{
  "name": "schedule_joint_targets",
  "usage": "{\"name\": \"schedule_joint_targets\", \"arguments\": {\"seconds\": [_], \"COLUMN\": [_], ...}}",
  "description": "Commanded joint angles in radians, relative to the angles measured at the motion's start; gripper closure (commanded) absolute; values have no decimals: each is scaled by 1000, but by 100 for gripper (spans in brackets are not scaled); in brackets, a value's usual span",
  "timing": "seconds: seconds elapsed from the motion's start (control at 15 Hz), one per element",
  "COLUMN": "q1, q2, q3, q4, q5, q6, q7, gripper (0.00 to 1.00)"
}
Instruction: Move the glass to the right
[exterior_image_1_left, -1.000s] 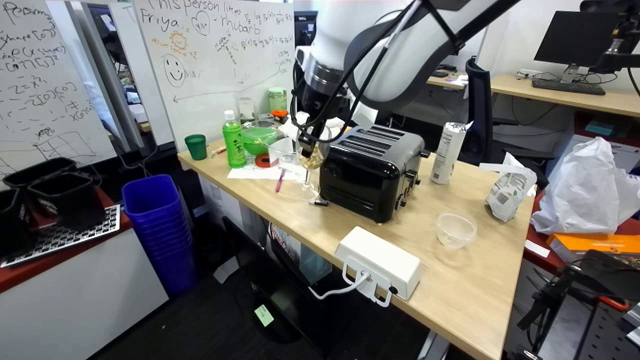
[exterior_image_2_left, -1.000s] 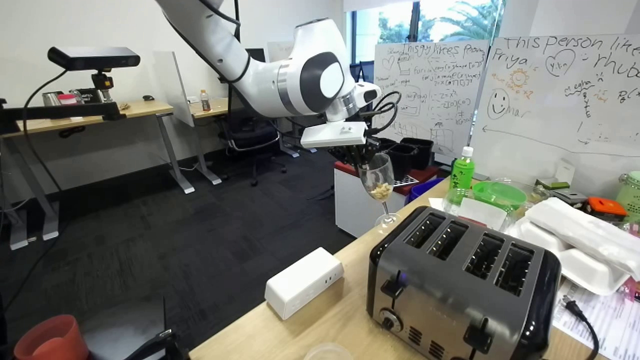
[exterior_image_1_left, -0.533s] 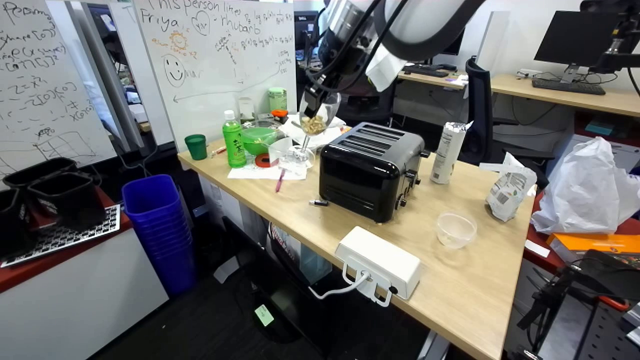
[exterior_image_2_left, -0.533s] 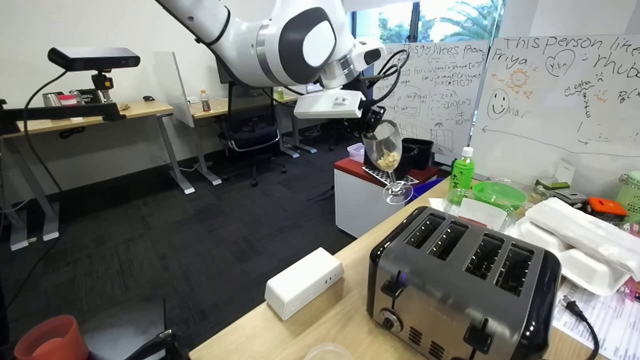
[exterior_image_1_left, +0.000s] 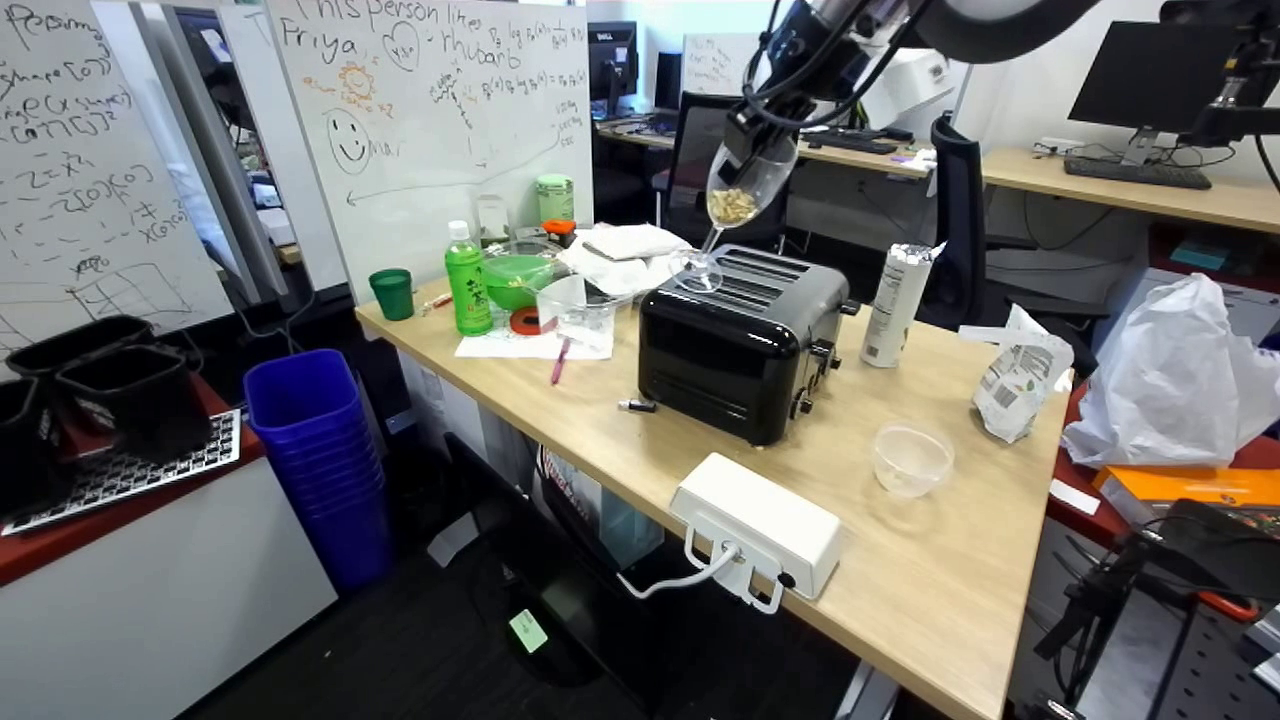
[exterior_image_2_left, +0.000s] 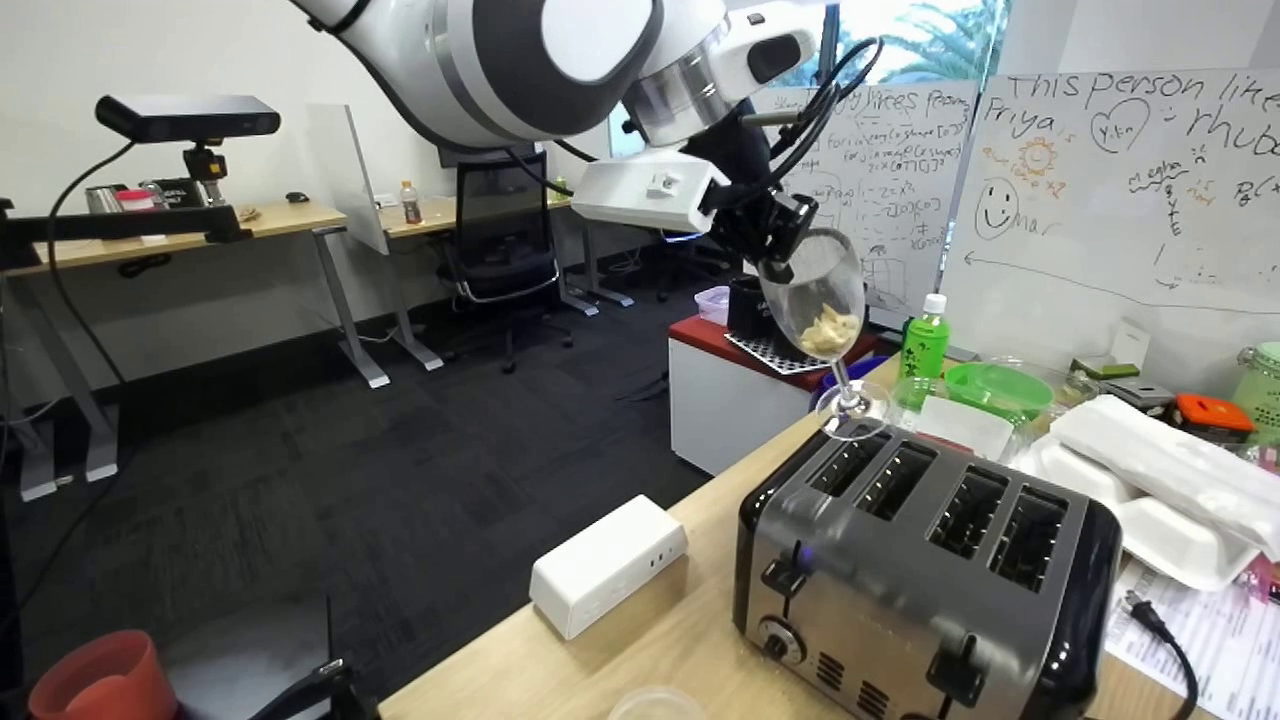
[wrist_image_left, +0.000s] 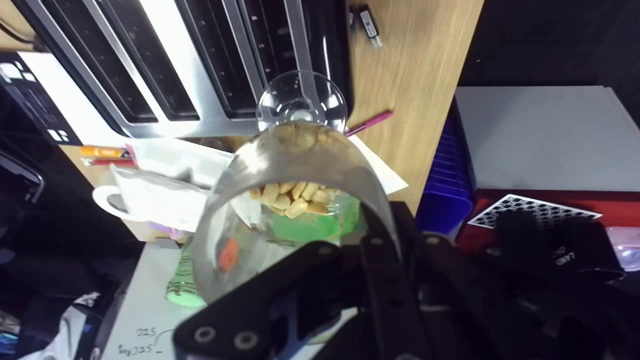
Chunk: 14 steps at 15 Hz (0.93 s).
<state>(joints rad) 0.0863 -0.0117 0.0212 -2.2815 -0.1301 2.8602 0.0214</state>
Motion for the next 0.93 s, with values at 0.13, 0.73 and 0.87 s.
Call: {"name": "schedule_joint_targets", "arguments": {"seconds": [0.13, 0.73, 0.87], "q1": [-71, -310, -353], "q2": [-176, -315, -290], "q3": [-41, -5, 22], "q4": [-186, -316, -320], "q5": [-79, -323, -253], "q6": [19, -93, -117], "q7": [213, 620, 637], "gripper": [98, 98, 98]}}
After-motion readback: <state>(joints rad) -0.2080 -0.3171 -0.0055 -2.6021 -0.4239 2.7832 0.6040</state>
